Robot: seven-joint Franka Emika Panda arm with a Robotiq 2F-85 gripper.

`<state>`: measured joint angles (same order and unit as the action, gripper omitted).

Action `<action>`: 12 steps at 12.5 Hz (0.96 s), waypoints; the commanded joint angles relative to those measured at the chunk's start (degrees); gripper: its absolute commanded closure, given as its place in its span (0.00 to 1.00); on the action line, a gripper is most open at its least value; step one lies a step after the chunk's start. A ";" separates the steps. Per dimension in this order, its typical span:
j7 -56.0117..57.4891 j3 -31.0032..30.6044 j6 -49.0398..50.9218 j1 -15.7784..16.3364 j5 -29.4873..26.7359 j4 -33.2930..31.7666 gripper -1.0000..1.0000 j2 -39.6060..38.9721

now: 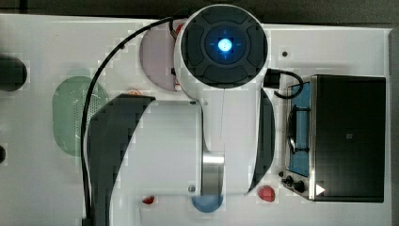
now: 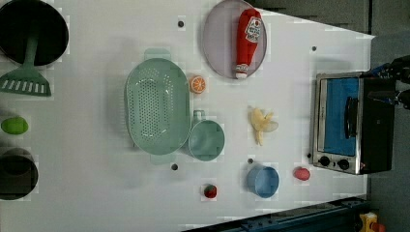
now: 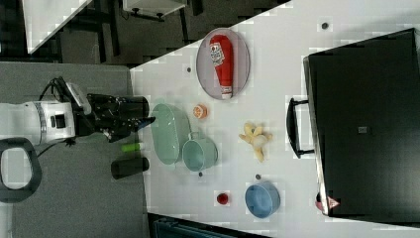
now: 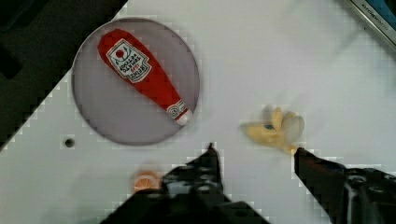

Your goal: Pick Banana and place it in mug.

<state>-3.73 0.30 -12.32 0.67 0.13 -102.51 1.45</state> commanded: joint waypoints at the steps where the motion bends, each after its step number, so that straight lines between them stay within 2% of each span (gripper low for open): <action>1: 0.88 -0.34 10.98 -1.99 0.21 -9.02 0.21 18.88; 3: 0.89 -0.39 10.99 -1.98 0.21 -9.16 0.00 18.67; 7: 3.40 -0.22 8.13 -1.99 0.21 -14.15 0.00 16.28; 12: 7.34 0.04 -8.23 -1.98 0.24 -27.05 0.00 11.72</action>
<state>-0.60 1.08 -20.31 -0.46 0.66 -126.12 14.23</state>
